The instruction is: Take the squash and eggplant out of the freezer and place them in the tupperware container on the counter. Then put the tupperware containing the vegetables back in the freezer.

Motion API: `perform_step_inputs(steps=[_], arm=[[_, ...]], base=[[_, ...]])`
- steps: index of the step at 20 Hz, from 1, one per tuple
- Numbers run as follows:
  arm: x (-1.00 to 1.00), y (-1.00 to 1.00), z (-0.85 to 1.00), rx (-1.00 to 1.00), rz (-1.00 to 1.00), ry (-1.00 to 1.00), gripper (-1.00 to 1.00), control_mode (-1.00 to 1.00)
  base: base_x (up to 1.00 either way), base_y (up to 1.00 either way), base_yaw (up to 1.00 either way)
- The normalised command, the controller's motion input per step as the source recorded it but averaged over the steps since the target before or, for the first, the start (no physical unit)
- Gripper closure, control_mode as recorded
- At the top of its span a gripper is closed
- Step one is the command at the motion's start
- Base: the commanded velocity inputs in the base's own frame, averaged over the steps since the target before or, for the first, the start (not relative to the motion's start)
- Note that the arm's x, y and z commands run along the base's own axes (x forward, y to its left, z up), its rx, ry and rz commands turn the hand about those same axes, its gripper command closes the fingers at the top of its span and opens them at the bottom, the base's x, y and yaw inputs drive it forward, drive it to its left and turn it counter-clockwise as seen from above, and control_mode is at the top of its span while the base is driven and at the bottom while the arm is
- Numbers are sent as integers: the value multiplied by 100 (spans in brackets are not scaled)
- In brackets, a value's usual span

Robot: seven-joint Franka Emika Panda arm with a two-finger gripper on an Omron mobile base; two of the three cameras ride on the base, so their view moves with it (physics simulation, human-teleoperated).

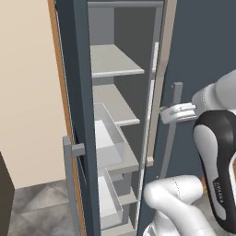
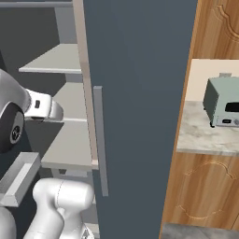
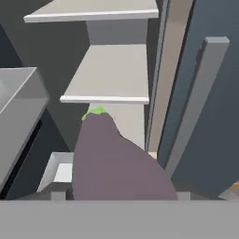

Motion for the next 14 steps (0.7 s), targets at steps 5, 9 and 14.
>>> perform_step_inputs(steps=[5, 9, 14], arm=[[-28, -24, -64, -1, -5, 13, 100, -100], [-6, -2, -10, 0, -1, 2, 100, 100], [0, 0, 0, 0, 0, 0, 100, 100]], base=[[0, 0, 0], [-47, -34, -5], [-63, -100, -10]])
